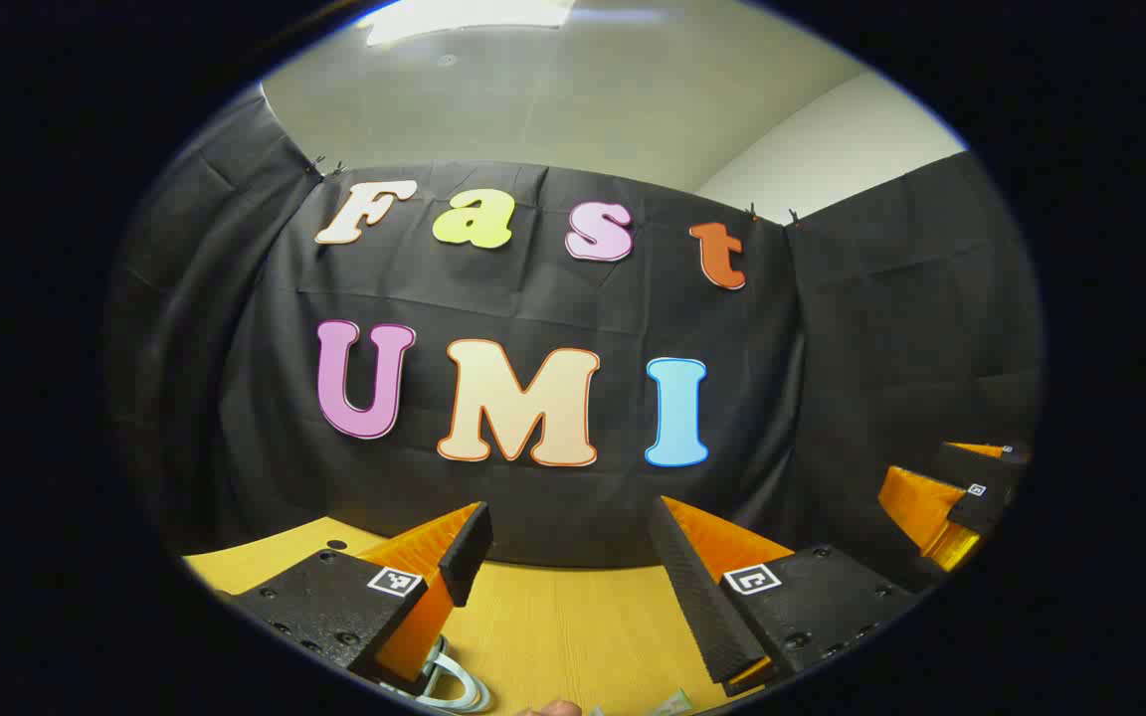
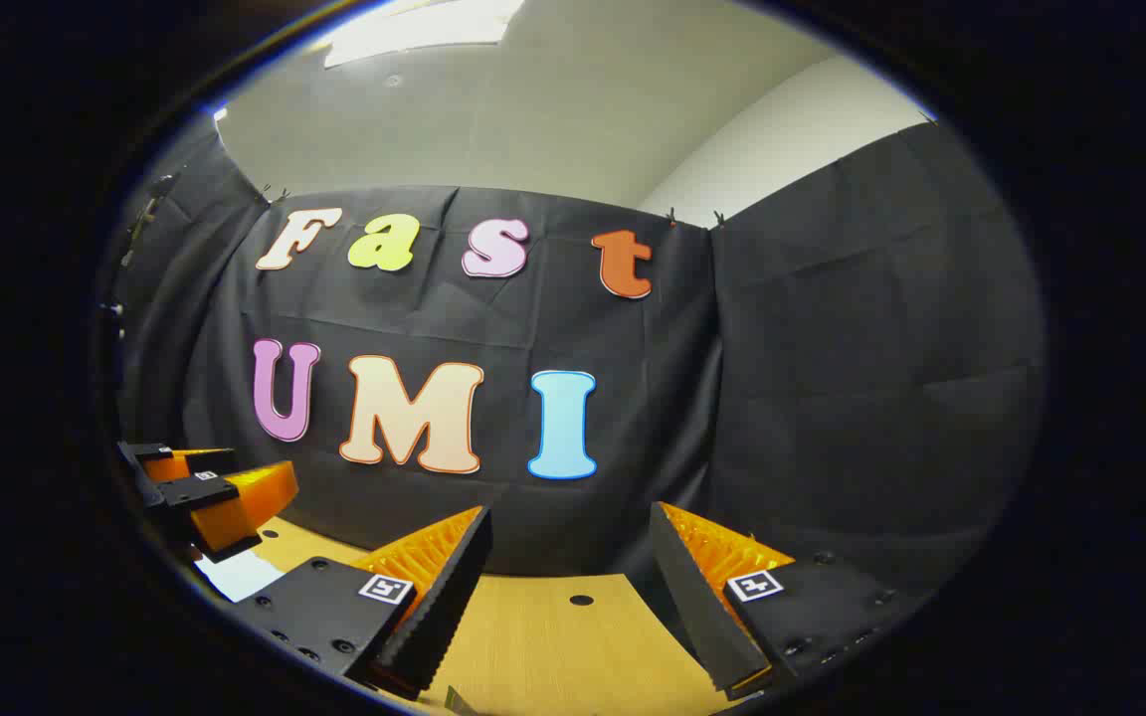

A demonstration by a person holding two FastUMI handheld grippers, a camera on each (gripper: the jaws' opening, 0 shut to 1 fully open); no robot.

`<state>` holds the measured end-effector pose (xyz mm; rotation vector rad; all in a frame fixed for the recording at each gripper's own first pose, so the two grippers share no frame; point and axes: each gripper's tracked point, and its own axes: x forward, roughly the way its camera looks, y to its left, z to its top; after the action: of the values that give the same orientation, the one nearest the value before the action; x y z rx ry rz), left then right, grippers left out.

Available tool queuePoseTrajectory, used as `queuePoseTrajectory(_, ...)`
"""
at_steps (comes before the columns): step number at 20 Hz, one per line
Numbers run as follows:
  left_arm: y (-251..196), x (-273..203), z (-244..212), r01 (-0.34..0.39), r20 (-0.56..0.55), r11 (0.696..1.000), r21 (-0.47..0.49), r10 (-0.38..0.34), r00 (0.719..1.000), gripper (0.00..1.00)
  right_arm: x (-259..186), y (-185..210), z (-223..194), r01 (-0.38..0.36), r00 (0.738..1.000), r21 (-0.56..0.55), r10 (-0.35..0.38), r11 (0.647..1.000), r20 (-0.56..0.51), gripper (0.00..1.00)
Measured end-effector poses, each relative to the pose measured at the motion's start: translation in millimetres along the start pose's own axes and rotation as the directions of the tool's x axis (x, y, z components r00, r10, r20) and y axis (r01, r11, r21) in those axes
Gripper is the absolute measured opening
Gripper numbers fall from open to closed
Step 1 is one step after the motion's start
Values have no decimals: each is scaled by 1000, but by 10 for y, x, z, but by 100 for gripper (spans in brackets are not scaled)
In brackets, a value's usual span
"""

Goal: First open the suitcase, pack the skin care products into it, and then close the suitcase.

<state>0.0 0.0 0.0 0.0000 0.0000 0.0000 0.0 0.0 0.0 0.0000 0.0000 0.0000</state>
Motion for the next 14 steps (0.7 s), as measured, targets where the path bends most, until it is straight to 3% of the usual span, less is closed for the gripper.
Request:
queuePoseTrajectory(2, 17, 5, 15, -11, 7, 1000, 23, 11, 1000, 94, 55, -44, 1, 1, 1000, 8, -1, 1000, 18, 98)
queuePoseTrajectory(6, 30, -5, 0, -46, 22, 996, 79, 44, 999, 94, 122, 20, 7, -72, 995, 32, 70, 997, 67, 98)
queuePoseTrajectory(11, 326, -148, -249, -167, -32, 977, 130, 172, 985, 95, 187, 216, -48, -193, 976, 35, 188, 981, 105, 98)
queuePoseTrajectory(14, 470, -176, -453, -163, -82, 975, 153, 177, 981, 95, 253, 222, -85, -182, 980, 52, 176, 982, 93, 98)
